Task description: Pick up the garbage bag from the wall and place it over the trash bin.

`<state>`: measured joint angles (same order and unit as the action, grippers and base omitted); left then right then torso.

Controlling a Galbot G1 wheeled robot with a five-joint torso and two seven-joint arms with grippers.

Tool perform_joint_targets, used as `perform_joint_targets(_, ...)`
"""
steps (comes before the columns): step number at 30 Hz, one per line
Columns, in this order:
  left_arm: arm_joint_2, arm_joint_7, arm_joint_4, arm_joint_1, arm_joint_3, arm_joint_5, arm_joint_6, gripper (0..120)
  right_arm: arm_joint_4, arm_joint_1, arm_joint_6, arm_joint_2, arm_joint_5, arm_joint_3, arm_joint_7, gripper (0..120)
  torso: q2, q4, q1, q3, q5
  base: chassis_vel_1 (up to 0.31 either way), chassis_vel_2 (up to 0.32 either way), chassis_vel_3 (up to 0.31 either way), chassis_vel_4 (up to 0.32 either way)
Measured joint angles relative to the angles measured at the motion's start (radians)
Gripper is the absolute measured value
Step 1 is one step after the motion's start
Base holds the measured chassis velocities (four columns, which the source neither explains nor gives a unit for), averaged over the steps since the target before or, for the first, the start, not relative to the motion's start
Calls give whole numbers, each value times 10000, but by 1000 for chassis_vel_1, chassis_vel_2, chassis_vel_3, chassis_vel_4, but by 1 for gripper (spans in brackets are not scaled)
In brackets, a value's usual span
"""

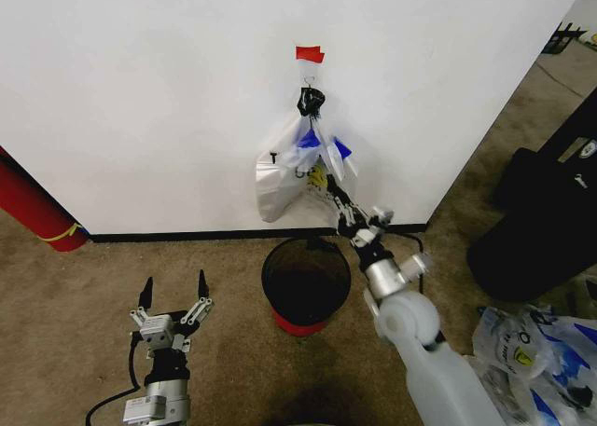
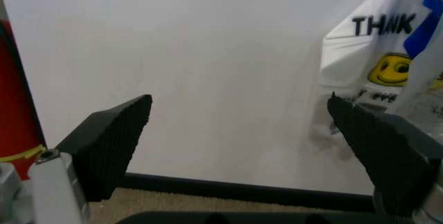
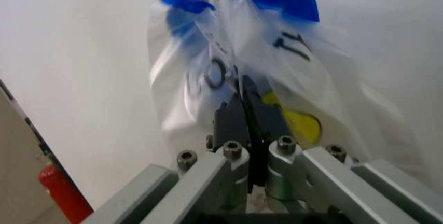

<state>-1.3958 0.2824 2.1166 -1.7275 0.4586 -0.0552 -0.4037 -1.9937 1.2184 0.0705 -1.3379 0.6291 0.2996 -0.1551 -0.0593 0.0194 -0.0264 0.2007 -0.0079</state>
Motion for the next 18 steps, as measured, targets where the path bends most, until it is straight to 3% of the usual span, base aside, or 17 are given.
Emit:
perform_joint_targets(6, 133, -18, -35, 6, -62, -106, -49, 100, -771, 1655, 402, -143, -601, 762, -411, 0, 0, -2, 0, 1, 0, 0, 0, 0, 0)
perform_joint_targets(18, 279, -57, -34, -155, -90, -335, -323, 100, -1551, 3572, 1244, -426, -1818, 1412, -820, 0, 0, -1, -1, 1, -1, 0, 0, 0, 0)
